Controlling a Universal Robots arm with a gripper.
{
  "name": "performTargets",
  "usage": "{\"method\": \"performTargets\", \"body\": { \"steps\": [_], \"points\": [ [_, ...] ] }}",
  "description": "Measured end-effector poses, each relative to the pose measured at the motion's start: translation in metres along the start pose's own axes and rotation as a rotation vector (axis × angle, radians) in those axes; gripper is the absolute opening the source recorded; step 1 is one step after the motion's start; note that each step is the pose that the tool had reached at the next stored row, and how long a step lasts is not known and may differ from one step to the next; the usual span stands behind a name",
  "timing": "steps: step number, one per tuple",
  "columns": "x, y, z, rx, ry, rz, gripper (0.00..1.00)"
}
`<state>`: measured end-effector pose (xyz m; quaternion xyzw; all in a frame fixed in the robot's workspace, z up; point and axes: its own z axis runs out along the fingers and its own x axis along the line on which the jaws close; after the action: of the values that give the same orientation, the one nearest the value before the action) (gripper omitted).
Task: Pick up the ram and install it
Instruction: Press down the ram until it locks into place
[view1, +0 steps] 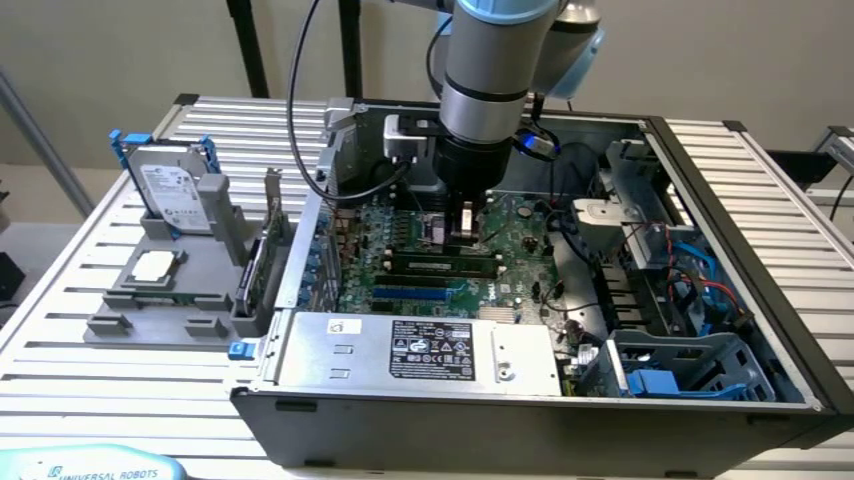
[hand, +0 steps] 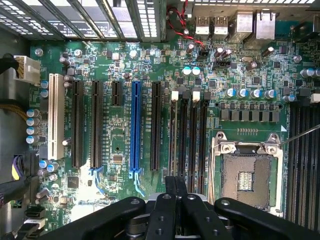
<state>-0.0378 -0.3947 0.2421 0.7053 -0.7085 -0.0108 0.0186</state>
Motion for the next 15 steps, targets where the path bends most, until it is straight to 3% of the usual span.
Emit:
{"method": "performTargets", "body": {
  "steps": [7,12,15],
  "points": [
    [0.0000,0.0000,0.0000,0.0000,0.0000,0.000,0.11],
    [-0.0003,0.0001,0.0049,0.0099,-0.0001,0.000,0.11],
    [-0.0004,0.0012,0.0077,0.0126,0.0000,0.000,0.11]
  ]
}}
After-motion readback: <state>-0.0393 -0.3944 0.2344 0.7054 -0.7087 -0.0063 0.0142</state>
